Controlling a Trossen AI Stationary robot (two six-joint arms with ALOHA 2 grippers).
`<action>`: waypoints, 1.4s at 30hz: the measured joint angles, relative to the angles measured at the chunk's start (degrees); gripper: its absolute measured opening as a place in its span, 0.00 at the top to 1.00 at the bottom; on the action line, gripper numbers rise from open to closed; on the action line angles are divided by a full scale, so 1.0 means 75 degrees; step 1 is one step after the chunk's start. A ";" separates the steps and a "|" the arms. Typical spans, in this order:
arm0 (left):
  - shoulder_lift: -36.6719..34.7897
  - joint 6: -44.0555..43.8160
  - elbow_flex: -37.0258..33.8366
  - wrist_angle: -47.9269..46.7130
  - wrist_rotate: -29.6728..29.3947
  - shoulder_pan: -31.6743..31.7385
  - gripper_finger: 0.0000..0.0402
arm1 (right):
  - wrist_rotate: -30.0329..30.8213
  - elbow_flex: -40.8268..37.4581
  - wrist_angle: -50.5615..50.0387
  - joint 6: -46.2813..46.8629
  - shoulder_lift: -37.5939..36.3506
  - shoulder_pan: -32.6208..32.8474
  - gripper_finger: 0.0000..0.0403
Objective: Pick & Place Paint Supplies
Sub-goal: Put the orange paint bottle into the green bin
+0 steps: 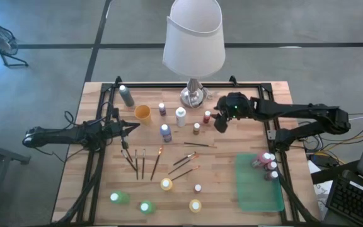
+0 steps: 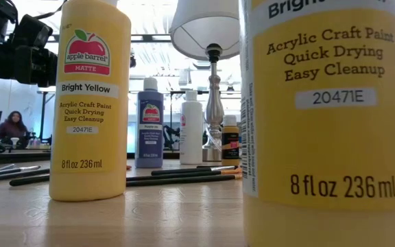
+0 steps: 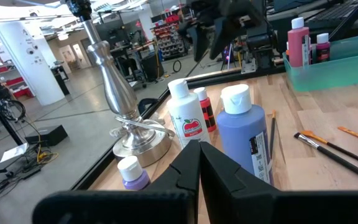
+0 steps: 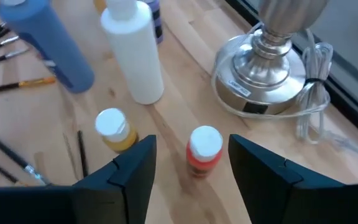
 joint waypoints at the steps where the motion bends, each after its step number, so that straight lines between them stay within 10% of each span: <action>1: 0.0002 -0.0002 0.0000 0.0000 0.0002 0.0002 0.97 | -0.0006 -0.0003 0.0020 0.0053 0.0018 -0.0050 0.53; 42: 0.0000 -0.0002 -0.0003 0.0000 0.0003 0.0003 0.97 | -0.0066 0.3597 -0.3425 0.0091 0.3729 -0.0299 0.55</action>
